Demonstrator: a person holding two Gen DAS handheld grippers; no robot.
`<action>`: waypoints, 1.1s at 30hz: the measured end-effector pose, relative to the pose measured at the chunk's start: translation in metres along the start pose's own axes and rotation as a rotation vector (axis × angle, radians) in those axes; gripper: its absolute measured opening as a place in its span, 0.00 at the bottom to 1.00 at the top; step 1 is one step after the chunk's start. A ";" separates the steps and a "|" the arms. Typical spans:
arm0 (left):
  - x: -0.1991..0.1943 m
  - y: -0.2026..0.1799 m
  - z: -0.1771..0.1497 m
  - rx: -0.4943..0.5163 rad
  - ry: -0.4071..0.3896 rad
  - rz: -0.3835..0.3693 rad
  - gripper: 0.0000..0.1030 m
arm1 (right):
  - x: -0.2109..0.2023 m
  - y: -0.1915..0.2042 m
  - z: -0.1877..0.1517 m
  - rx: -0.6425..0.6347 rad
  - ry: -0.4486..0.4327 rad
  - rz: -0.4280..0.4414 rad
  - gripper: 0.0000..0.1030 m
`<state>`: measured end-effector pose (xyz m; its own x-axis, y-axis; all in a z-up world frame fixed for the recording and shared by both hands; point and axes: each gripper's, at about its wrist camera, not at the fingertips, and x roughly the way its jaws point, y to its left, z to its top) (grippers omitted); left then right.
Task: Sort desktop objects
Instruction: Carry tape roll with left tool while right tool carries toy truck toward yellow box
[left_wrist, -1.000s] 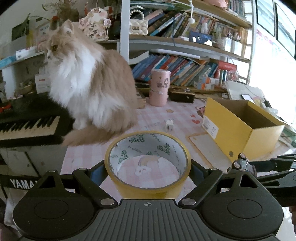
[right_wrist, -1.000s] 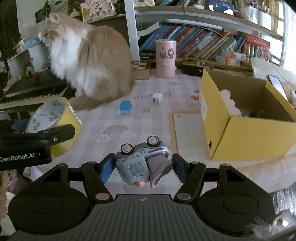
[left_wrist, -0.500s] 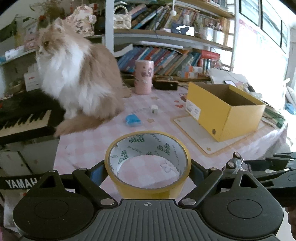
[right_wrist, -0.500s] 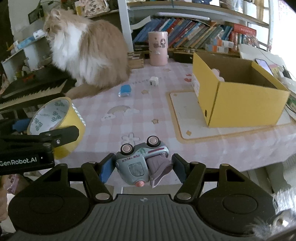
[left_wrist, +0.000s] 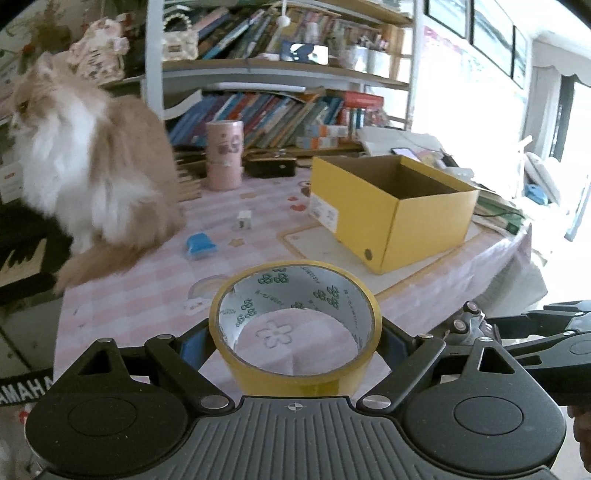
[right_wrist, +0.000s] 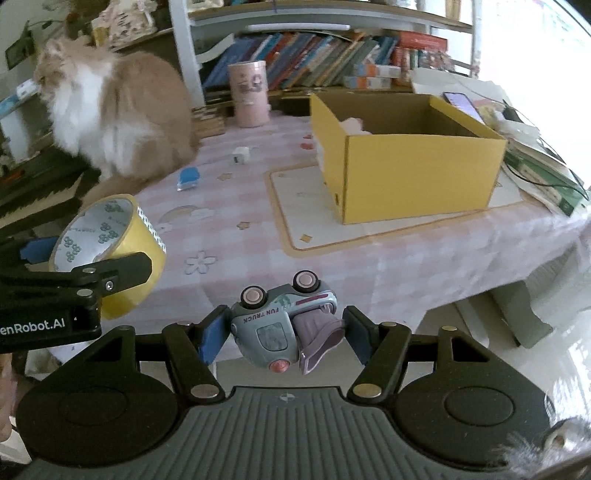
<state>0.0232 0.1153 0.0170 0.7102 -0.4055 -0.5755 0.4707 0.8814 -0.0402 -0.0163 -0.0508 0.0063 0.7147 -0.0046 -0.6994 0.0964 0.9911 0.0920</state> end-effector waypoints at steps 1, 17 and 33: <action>0.001 -0.002 0.001 0.004 0.001 -0.005 0.88 | 0.000 -0.002 0.000 0.005 0.002 -0.005 0.62; 0.024 -0.033 0.016 0.058 0.007 -0.068 0.88 | 0.000 -0.032 0.003 0.054 0.005 -0.059 0.62; 0.053 -0.071 0.043 0.119 -0.013 -0.099 0.88 | 0.009 -0.080 0.021 0.115 -0.007 -0.085 0.62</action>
<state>0.0498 0.0204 0.0243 0.6640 -0.4926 -0.5625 0.5965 0.8026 0.0012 -0.0031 -0.1327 0.0070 0.7052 -0.0897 -0.7033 0.2358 0.9652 0.1134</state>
